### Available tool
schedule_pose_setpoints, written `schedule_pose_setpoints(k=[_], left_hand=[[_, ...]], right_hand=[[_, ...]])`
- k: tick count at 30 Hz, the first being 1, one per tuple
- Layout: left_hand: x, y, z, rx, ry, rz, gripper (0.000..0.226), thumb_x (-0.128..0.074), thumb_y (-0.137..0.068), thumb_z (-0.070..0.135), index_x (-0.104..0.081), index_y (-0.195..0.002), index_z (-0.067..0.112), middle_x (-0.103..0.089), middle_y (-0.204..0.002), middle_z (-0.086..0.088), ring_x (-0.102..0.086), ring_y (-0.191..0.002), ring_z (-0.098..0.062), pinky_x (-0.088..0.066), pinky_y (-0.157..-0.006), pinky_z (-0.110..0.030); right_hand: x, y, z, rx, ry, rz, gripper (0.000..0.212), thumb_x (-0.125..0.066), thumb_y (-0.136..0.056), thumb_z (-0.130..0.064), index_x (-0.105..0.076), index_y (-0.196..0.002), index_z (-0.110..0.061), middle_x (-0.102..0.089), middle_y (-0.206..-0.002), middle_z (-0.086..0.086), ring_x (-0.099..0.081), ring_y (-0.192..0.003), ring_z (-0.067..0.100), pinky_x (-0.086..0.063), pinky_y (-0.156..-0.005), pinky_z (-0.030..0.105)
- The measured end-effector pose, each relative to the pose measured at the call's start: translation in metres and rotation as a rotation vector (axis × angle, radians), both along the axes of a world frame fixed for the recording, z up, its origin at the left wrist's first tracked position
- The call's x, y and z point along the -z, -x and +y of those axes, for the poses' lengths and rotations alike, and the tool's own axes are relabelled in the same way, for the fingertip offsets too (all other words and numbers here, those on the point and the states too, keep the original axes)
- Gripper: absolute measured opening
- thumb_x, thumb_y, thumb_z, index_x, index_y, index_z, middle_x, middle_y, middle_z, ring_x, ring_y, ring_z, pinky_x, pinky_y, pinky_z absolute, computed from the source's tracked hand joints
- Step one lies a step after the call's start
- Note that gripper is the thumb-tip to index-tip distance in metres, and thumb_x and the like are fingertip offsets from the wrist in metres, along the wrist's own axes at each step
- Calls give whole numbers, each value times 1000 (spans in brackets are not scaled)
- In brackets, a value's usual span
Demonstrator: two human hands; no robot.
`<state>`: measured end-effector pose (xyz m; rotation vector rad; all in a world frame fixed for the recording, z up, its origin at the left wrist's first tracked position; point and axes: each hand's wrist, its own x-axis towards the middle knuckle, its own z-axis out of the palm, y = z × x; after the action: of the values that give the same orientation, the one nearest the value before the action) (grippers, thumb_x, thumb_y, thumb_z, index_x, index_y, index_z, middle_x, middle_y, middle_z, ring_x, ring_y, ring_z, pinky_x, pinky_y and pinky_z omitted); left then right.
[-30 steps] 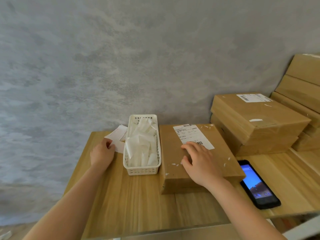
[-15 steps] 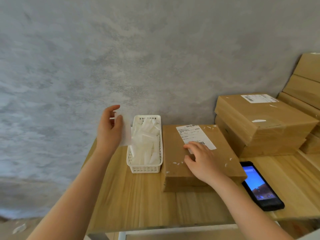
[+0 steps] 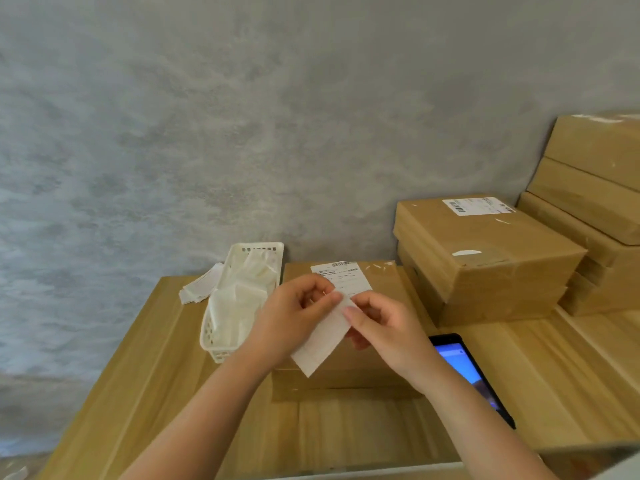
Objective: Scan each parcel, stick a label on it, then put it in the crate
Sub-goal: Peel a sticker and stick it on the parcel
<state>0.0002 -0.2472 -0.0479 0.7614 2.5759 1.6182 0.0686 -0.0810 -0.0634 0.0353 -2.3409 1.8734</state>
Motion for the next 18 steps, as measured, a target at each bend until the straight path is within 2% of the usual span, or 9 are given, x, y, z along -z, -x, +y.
schedule_pose_setpoints(k=[3, 5, 9, 15, 18], left_hand=[[2, -2, 14, 45, 44, -15, 14, -62, -94, 36, -70, -83, 32, -68, -81, 6, -63, -71, -12, -50, -61, -27], [4, -4, 16, 41, 19, -51, 16, -61, -96, 32, -71, -83, 29, -66, -75, 5, -58, -66, -10, -45, -60, -24], [8, -12, 10, 12, -56, -179, 17, -60, -97, 22, -71, -85, 21, -59, -62, 9, -55, -59, -6, -46, -56, -21], [9, -24, 8, 19, -29, -253, 15, -60, -97, 18, -72, -89, 13, -73, -74, 3, -56, -61, -5, -48, -60, -22], [9, -24, 8, 11, -28, -253, 17, -58, -98, 16, -71, -87, 12, -74, -76, 0, -55, -61, -5, -46, -59, -21]], right_hand=[[0, -4, 17, 51, -76, 12, 16, -59, -98, -20, -65, -89, -9, -64, -67, 6, -60, -61, 11, -52, -60, 22], [1, -6, 29, 104, -42, 1, 16, -57, -99, -19, -66, -89, -10, -62, -62, 0, -59, -59, 11, -51, -59, 20], [2, -8, 50, 158, 11, -20, 16, -56, -99, -19, -68, -91, -12, -64, -65, -2, -61, -61, 13, -55, -62, 28], [2, -8, 63, 147, 5, -16, 15, -56, -99, -17, -70, -94, -14, -66, -71, 9, -61, -61, 12, -55, -62, 23], [2, -7, 66, 141, 9, -7, 16, -56, -99, -17, -71, -95, -15, -66, -70, 8, -61, -62, 12, -55, -62, 24]])
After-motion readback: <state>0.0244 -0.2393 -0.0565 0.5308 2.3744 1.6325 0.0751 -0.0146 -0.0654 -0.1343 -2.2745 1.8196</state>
